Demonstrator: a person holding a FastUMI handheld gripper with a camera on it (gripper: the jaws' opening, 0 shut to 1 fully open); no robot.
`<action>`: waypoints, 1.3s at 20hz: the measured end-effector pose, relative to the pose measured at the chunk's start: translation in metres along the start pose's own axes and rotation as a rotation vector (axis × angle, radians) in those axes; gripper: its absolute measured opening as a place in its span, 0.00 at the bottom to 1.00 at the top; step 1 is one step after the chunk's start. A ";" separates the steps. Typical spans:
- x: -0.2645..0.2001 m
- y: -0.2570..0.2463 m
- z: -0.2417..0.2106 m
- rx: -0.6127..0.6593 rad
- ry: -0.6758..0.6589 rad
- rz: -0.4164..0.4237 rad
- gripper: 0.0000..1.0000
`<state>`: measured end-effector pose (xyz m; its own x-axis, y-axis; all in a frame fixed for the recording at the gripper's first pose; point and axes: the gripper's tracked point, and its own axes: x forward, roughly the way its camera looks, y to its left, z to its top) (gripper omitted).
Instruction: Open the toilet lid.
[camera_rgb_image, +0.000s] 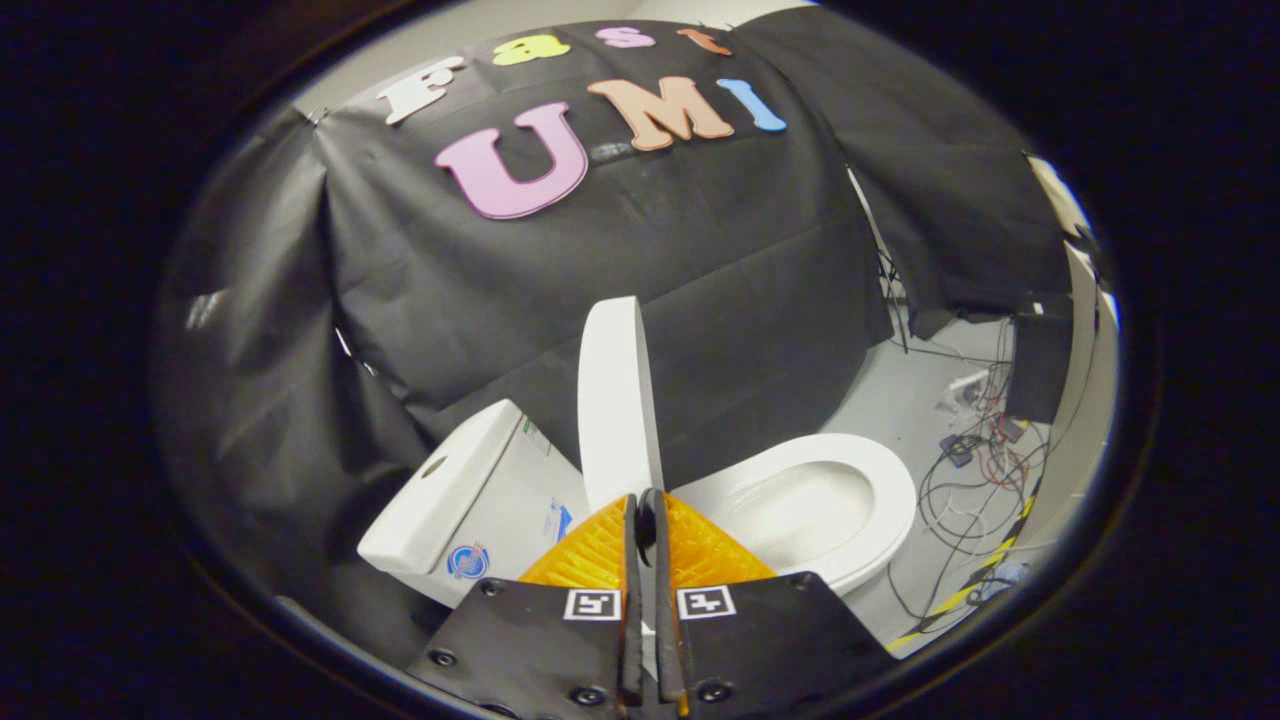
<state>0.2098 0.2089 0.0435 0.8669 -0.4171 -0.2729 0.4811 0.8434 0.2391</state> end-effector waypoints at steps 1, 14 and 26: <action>0.000 0.004 0.000 -0.027 0.004 -0.023 0.06; 0.010 0.078 -0.014 -0.074 0.070 0.007 0.10; 0.013 0.140 -0.039 -0.360 0.122 -0.038 0.10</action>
<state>0.2838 0.3350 0.0371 0.8170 -0.4256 -0.3890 0.4175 0.9020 -0.1100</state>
